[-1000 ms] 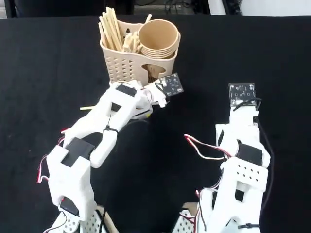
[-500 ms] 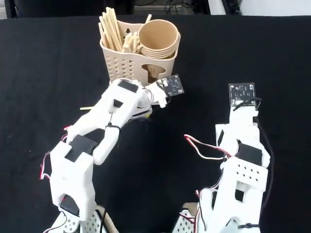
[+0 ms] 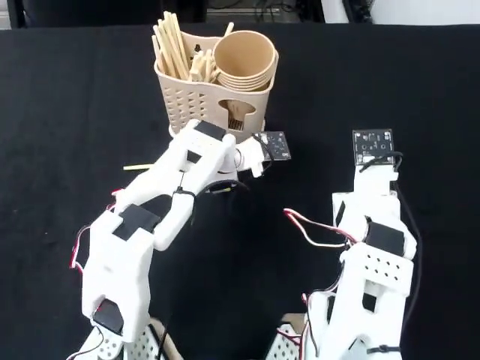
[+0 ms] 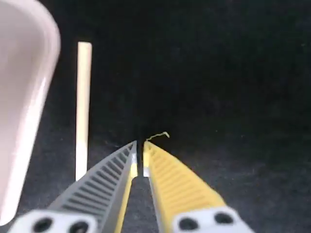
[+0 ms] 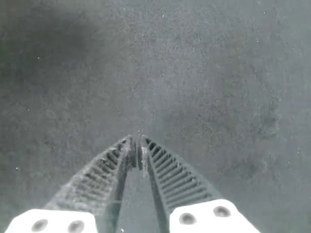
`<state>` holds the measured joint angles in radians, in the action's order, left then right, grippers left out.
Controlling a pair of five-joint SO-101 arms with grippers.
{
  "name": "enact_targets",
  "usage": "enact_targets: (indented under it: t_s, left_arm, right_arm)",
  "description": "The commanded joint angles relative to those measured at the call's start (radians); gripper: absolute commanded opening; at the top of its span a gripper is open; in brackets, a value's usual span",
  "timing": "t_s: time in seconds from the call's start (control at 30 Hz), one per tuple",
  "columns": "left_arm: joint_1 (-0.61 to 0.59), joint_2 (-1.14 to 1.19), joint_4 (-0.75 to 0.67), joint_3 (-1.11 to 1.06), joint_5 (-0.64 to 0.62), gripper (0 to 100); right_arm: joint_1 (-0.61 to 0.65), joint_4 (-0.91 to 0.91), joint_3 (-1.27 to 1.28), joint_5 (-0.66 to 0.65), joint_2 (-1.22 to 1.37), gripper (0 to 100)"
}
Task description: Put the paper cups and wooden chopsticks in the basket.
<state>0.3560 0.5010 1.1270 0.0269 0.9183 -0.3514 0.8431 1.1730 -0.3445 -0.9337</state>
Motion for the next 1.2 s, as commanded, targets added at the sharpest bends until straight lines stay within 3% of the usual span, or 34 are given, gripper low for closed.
enact_targets:
  t_s: [0.0, 0.37, 0.63, 0.73, 0.8, 0.87, 1.03, 1.17]
  left_arm:
    - [-0.005, 0.002, 0.014, 0.015, 0.003, 3]
    - [-0.016, -0.186, -0.011, -0.065, -0.103, 3]
    - [-0.059, -0.552, -0.367, -0.479, -0.196, 3]
    - [-0.185, -0.664, -0.520, -0.565, -0.453, 3]
    - [-0.302, -0.694, -0.540, -0.585, -0.706, 3]
    - [-0.398, -0.707, -0.543, -0.605, -0.855, 3]
    - [-0.447, -0.689, -0.548, -0.679, -1.043, 12]
    - [-0.417, -0.629, -0.548, -0.696, -1.054, 20]
  right_arm:
    - [0.009, -0.014, -0.007, -0.002, -0.010, 2.5]
    - [0.009, -0.014, -0.007, -0.005, -0.010, 2.5]
    - [0.009, -0.014, -0.007, -0.005, -0.010, 2.5]
    - [0.009, -0.014, -0.007, -0.005, -0.010, 2.5]
    - [0.009, -0.014, -0.007, -0.005, -0.010, 2.5]
    - [0.009, -0.014, -0.007, -0.005, -0.010, 2.5]
    - [0.009, -0.014, -0.007, -0.003, -0.010, 2.5]
    - [0.011, -0.014, -0.007, 0.000, -0.010, 2.5]
